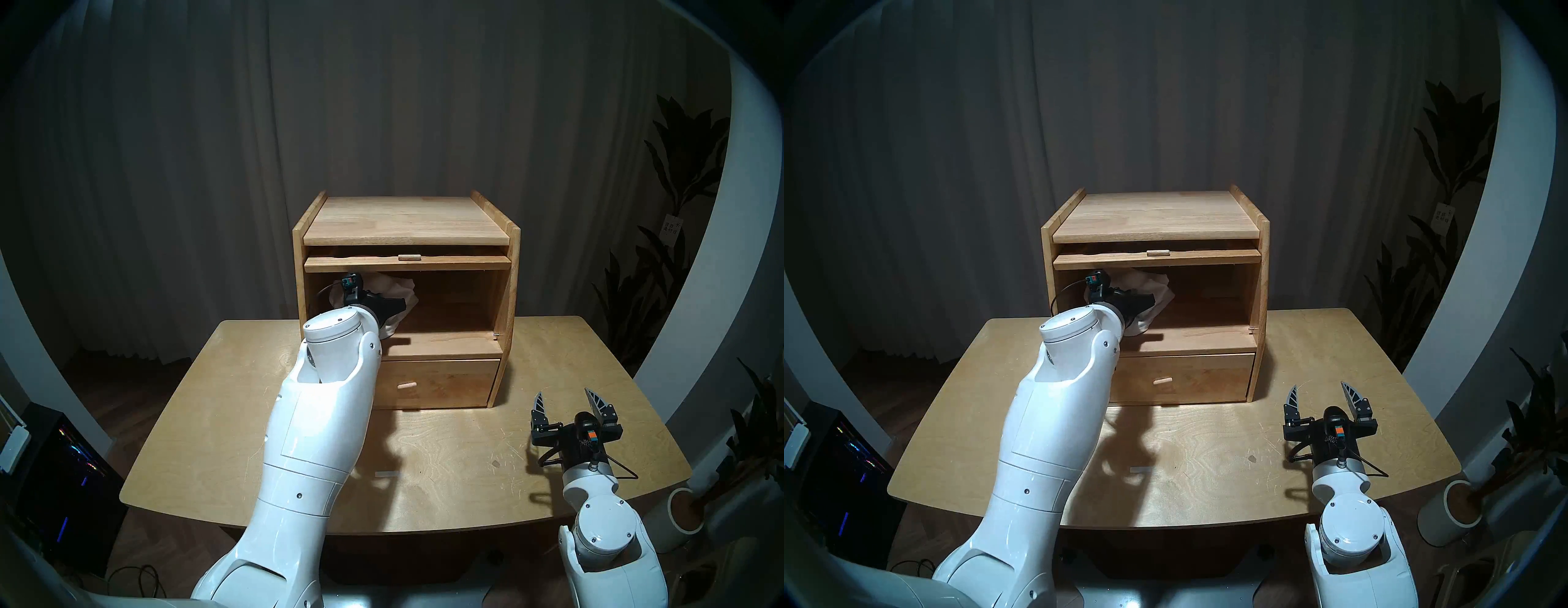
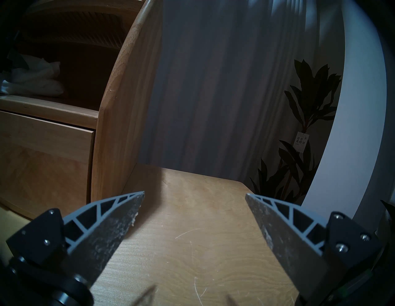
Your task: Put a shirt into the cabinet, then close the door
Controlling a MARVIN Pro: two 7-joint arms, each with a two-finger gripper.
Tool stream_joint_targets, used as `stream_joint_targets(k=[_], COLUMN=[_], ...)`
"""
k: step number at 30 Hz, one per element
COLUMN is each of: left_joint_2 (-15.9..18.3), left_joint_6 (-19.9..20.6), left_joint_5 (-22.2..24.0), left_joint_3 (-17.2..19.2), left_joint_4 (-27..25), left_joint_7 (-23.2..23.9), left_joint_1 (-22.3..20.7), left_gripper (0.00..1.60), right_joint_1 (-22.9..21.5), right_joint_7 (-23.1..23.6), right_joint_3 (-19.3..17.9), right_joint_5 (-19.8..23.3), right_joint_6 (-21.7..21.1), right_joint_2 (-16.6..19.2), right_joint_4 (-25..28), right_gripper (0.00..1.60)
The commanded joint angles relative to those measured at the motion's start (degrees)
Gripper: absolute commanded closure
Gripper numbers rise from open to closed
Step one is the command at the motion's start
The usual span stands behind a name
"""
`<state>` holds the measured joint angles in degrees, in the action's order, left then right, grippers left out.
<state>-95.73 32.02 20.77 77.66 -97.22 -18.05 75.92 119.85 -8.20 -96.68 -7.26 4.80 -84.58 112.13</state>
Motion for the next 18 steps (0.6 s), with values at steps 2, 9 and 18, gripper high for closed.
stream_joint_targets(k=[2,9,18], left_joint_2=[3.3,4.4,4.1], left_joint_6=[-7.7,-14.2,-21.9], left_joint_5=[1.4,-0.7,-7.9], left_joint_3=[-4.2,-10.3,-15.5], left_joint_4=[-6.8,-10.5,-8.4], left_joint_7=[-1.2,-2.7,-5.8], left_joint_1=[6.5,9.2,5.3], left_gripper=[1.60,1.60,1.60], right_joint_1=[0.0,0.1,0.0], right_joint_7=[-0.1,-0.1,-0.1], right_joint_3=[0.0,0.0,0.0], right_joint_5=[0.0,0.1,0.0], right_joint_6=[0.4,0.5,0.4], right_joint_2=[-0.1,-0.1,-0.1], right_joint_4=[1.4,1.6,1.5], right_gripper=[0.00,0.00,0.00])
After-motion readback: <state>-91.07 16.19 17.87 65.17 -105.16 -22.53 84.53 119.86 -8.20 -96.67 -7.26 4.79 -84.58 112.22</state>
